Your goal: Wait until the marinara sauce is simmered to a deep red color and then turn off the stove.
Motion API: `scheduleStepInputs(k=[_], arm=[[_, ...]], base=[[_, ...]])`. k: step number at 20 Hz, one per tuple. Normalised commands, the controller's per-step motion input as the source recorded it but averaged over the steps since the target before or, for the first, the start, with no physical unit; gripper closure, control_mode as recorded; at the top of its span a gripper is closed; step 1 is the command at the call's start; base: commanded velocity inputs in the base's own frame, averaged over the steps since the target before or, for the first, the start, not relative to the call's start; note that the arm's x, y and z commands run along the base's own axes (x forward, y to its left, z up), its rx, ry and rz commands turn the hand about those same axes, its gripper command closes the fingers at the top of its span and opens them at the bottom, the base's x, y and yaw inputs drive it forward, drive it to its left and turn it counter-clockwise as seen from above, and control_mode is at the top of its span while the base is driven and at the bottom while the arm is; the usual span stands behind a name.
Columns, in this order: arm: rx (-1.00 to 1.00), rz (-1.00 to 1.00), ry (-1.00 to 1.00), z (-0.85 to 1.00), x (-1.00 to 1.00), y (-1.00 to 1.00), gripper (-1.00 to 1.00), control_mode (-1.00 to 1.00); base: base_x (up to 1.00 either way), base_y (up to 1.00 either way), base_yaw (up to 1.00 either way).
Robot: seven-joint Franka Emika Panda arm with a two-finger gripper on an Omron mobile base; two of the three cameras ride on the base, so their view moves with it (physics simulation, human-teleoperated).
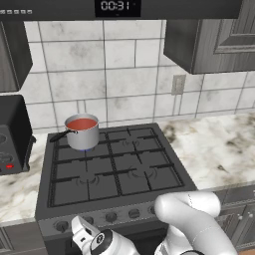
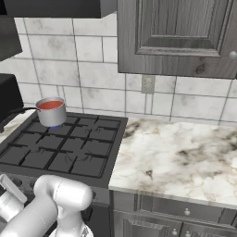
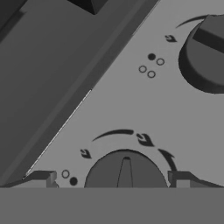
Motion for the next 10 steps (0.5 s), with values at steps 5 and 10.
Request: scheduleStepInputs(k=[5,10], arm=[[0.0,0.0,0.0,0.0,0.0,0.0,-1.0,-1.0],[0.0,0.0,0.0,0.0,0.0,0.0,-1.0,-1.0]], base=[[0.0,0.0,0.0],[0.0,0.0,0.0]])
